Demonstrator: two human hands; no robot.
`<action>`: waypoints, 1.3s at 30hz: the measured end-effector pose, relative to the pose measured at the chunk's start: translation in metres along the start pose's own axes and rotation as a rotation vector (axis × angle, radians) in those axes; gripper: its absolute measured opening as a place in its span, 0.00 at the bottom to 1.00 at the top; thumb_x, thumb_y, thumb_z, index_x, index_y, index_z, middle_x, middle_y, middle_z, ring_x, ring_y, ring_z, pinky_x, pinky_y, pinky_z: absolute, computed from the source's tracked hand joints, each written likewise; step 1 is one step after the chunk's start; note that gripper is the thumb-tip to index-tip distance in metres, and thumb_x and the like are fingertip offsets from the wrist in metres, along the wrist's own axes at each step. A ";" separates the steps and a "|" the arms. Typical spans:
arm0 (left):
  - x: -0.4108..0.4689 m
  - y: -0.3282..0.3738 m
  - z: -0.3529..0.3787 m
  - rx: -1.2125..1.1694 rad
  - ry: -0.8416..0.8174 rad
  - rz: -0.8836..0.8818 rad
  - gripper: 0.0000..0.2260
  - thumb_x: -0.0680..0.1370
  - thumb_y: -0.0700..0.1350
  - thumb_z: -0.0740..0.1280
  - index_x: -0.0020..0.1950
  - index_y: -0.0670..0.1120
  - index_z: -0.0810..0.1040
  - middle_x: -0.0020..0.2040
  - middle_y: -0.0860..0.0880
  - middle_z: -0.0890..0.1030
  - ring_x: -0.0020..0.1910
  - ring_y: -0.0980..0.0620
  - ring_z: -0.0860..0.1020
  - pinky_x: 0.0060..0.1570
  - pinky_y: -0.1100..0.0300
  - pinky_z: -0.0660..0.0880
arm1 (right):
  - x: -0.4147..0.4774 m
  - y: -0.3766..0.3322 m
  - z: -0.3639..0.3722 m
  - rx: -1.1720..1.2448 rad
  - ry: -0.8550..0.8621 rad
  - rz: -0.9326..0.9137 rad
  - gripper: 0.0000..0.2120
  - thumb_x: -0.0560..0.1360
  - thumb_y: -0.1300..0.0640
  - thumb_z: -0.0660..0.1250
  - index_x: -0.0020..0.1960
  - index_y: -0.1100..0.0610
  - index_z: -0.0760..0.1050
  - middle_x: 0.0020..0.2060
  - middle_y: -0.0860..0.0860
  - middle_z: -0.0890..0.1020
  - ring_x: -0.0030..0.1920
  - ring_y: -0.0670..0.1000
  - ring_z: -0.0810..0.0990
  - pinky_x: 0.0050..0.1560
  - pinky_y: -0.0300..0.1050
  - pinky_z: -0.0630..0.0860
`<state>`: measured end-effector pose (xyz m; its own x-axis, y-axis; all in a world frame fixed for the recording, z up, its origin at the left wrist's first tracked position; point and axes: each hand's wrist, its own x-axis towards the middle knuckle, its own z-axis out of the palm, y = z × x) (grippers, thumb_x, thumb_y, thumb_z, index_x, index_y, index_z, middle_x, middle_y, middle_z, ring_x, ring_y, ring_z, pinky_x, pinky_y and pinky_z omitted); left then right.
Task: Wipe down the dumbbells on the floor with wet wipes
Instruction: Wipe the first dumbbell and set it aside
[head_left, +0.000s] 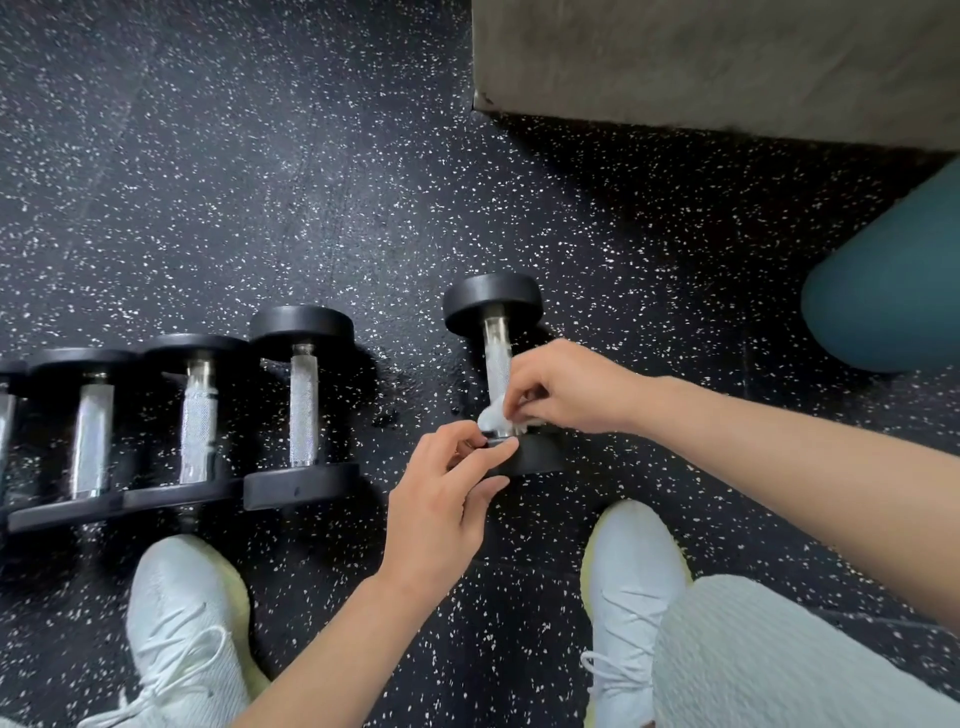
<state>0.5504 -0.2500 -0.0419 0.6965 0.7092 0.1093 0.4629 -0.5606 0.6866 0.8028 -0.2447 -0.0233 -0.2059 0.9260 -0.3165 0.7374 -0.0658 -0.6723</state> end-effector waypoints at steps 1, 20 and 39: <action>0.000 0.001 0.000 -0.001 -0.008 0.001 0.15 0.81 0.45 0.71 0.67 0.55 0.83 0.62 0.58 0.74 0.55 0.54 0.76 0.41 0.54 0.80 | 0.004 0.003 -0.004 0.000 0.050 0.008 0.05 0.73 0.57 0.76 0.45 0.47 0.86 0.41 0.43 0.81 0.40 0.43 0.80 0.45 0.46 0.78; 0.004 0.007 0.005 0.054 -0.033 0.062 0.18 0.80 0.41 0.72 0.69 0.53 0.80 0.64 0.55 0.74 0.56 0.54 0.75 0.44 0.53 0.80 | -0.006 0.005 0.002 -0.041 0.192 0.006 0.02 0.75 0.55 0.75 0.47 0.49 0.87 0.40 0.42 0.79 0.40 0.43 0.77 0.46 0.46 0.77; 0.008 0.007 0.018 0.062 -0.065 0.107 0.27 0.75 0.30 0.73 0.71 0.51 0.81 0.65 0.46 0.75 0.62 0.46 0.72 0.58 0.57 0.76 | -0.019 -0.009 0.004 -0.183 0.147 0.039 0.04 0.76 0.54 0.73 0.49 0.48 0.86 0.42 0.41 0.78 0.44 0.48 0.79 0.47 0.51 0.78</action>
<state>0.5691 -0.2558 -0.0488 0.7768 0.6158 0.1317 0.4156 -0.6584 0.6275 0.7974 -0.2631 -0.0143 -0.0891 0.9692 -0.2298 0.8502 -0.0461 -0.5245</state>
